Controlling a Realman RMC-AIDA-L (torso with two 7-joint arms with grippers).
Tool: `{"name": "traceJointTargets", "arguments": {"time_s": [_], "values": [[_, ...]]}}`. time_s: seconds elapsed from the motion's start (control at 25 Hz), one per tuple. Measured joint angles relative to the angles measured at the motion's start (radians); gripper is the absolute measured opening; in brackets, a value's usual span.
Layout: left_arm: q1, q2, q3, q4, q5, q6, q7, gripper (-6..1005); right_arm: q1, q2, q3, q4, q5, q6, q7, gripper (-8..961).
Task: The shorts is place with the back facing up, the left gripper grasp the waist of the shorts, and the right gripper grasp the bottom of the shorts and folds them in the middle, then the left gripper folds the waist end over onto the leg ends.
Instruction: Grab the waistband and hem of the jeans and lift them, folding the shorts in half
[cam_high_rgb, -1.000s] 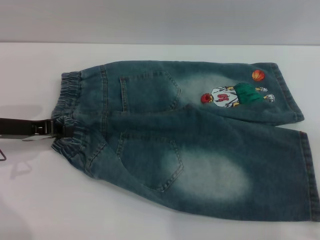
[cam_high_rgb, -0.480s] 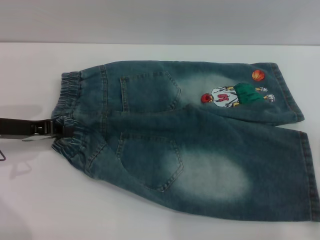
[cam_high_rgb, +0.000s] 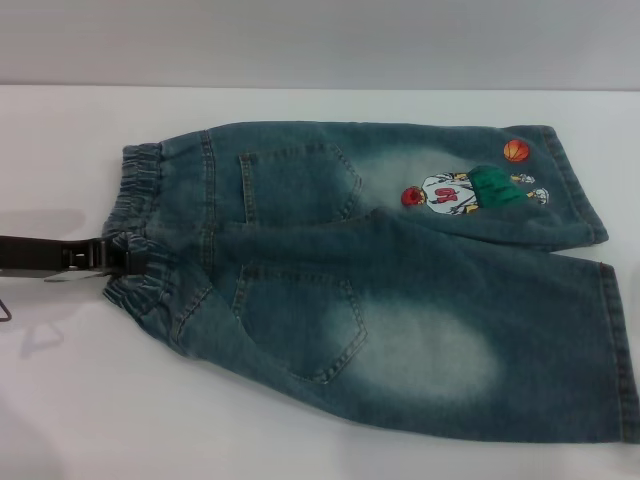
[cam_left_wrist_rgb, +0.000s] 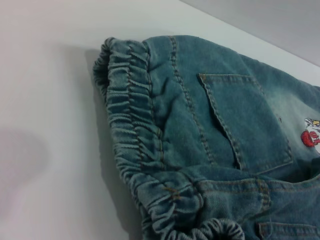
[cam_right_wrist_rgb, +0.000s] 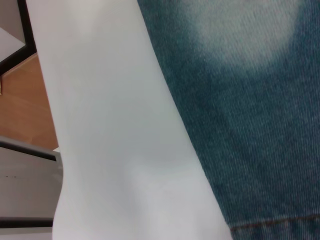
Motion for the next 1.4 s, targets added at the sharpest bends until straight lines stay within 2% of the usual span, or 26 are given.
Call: {"name": "traceJointTargets", "arguments": {"time_s": [0.6, 0.8, 1.08, 1.4], "values": [[0.0, -0.004, 0.0, -0.001, 0.0, 0.0, 0.0, 75, 0.013, 0.021, 0.011, -0.015, 0.012, 0.015, 0.0, 561], [0.001, -0.004, 0.0, -0.002, 0.0, 0.0, 0.0, 78, 0.01, 0.031, 0.009, -0.055, 0.021, -0.01, 0.0, 561], [0.001, -0.004, 0.0, -0.004, 0.0, 0.0, 0.004, 81, 0.005, 0.032, 0.01, -0.112, 0.046, -0.065, 0.0, 560], [0.0, -0.003, 0.0, -0.004, 0.0, 0.0, 0.006, 85, 0.008, 0.032, 0.002, -0.116, 0.036, -0.074, 0.0, 558]]}}
